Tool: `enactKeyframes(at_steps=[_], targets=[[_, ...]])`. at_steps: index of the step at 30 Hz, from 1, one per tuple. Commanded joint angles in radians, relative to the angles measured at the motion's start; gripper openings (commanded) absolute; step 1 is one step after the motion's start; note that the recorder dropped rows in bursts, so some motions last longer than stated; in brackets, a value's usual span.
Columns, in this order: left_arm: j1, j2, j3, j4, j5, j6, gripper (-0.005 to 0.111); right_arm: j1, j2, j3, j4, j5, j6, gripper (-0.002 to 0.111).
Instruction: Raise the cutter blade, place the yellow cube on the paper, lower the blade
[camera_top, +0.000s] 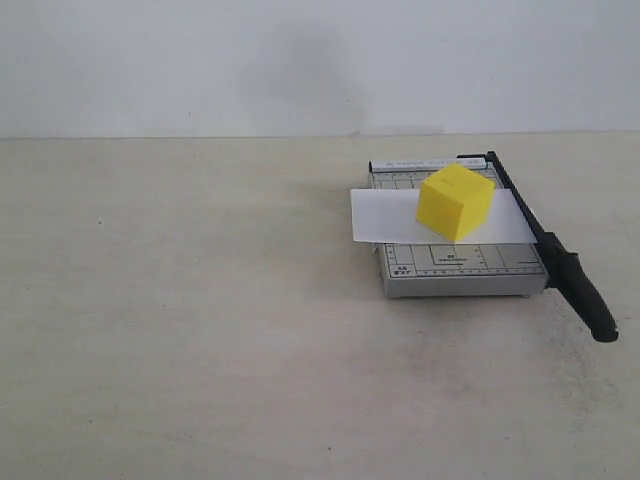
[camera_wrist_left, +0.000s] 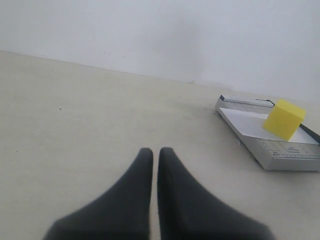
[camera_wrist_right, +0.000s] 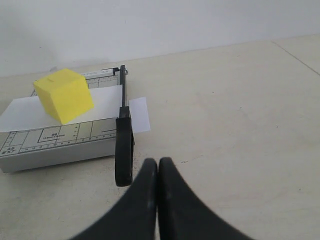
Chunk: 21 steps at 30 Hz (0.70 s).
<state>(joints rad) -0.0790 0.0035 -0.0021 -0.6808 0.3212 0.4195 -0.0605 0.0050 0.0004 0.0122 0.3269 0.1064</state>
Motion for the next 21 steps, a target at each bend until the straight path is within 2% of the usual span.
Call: enactKeyframes(at_steps=[1,9,11,14,15,17,19,21], targets=[[0.003,-0.004,0.002,-0.010,-0.010,0.001,0.005,-0.008,-0.005,0.000,0.005,-0.004,-0.003,0.000],[0.006,-0.004,0.002,0.006,-0.016,0.001,0.005,-0.008,-0.005,0.000,0.005,-0.005,-0.003,0.000],[0.020,-0.004,0.002,0.108,-0.079,-0.044,0.005,-0.008,-0.005,0.000,0.005,-0.005,-0.003,0.000],[0.066,-0.004,-0.003,0.366,-0.165,-0.205,0.005,-0.008,-0.005,0.000,0.005,-0.005,-0.003,0.000],[0.085,-0.004,0.002,0.400,-0.167,-0.251,0.005,-0.008,-0.005,0.000,0.005,-0.005,-0.003,0.000],[0.117,-0.004,0.002,0.420,-0.144,-0.372,0.005,-0.008,-0.005,0.000,0.005,-0.005,-0.003,0.000],[0.133,-0.004,0.002,0.459,0.018,-0.432,0.005,-0.008,-0.005,0.000,0.005,-0.005,-0.003,0.000],[0.136,-0.004,0.002,0.519,0.042,-0.386,0.005,-0.008,-0.005,0.000,0.005,-0.005,-0.003,0.000]])
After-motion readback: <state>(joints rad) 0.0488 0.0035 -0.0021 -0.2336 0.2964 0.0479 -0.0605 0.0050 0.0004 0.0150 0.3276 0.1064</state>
